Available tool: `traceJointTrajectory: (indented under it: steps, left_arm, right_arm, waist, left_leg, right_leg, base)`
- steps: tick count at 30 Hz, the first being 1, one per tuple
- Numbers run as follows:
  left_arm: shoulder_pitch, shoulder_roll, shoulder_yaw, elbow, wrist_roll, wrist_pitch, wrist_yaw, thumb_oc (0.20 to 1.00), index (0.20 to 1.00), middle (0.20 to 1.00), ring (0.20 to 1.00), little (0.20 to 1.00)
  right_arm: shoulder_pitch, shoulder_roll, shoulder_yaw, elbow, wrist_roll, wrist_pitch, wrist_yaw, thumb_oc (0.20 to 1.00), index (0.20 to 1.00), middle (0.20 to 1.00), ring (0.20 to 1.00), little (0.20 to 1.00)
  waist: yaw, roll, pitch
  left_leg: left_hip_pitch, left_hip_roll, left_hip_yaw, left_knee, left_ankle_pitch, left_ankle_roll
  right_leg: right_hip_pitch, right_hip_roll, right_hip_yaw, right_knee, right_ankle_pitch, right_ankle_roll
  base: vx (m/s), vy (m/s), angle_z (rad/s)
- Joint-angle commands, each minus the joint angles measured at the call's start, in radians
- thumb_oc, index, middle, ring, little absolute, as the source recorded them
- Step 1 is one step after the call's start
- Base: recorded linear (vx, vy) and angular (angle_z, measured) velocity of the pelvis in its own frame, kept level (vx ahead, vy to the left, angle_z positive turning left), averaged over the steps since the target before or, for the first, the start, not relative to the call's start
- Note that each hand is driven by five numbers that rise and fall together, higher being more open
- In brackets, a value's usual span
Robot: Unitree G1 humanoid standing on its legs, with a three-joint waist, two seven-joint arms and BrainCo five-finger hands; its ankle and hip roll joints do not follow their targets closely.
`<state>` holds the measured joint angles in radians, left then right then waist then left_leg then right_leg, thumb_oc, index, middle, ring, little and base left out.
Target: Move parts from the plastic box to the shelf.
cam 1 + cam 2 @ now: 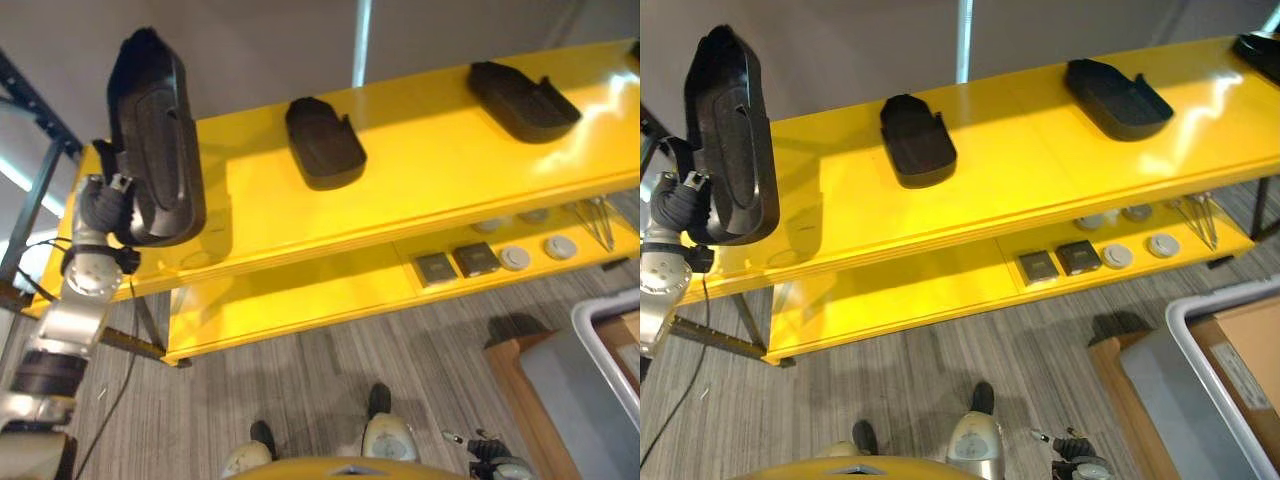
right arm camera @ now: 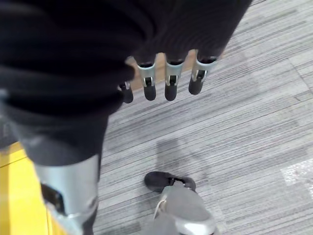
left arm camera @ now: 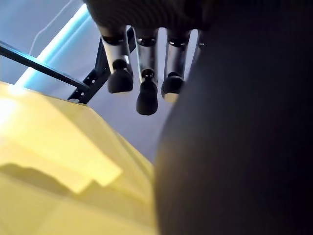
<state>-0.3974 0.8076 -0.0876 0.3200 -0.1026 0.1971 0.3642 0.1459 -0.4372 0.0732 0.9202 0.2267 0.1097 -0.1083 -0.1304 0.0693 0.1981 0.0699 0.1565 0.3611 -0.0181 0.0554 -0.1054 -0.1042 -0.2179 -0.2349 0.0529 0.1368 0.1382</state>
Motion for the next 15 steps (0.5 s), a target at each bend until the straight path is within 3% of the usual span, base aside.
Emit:
traceJointTrajectory:
  steps: [1,9,15]
  left_arm:
    - [-0.119,0.059,0.01,0.075,-0.071,0.055,0.035,0.2,0.2,0.2,0.2,0.2]
    - [-0.355,0.068,-0.085,0.506,-0.079,0.148,-0.017,0.2,0.2,0.2,0.2,0.2]
    - [-0.421,0.06,-0.129,0.629,-0.018,0.197,-0.038,0.2,0.2,0.2,0.2,0.2]
  right_arm:
    - [0.035,-0.001,0.013,-0.024,-0.046,0.012,0.039,1.0,1.0,1.0,1.0,1.0]
    - [0.045,-0.032,0.037,0.006,-0.093,-0.01,0.084,1.0,1.0,1.0,1.0,1.0]
    - [0.036,-0.041,0.055,0.029,-0.102,-0.04,0.096,1.0,1.0,1.0,1.0,1.0]
  waist:
    - [-0.025,-0.02,-0.01]
    - [-0.099,-0.019,-0.001]
    - [-0.125,-0.028,0.018]
  left_leg:
    - [-0.073,0.068,-0.003,0.08,-0.029,0.001]
    - [-0.083,0.085,0.031,0.12,-0.045,0.001]
    - [-0.103,0.089,0.033,0.144,-0.055,0.003]
  right_leg:
    - [0.02,-0.034,0.063,0.073,-0.112,0.064]
    - [-0.005,-0.023,0.11,0.092,-0.126,0.058]
    - [-0.025,-0.015,0.14,0.103,-0.135,0.052]
  base:
    - [0.05,0.025,-0.12]
    - [0.06,0.03,-0.18]
    - [0.02,0.025,-0.1]
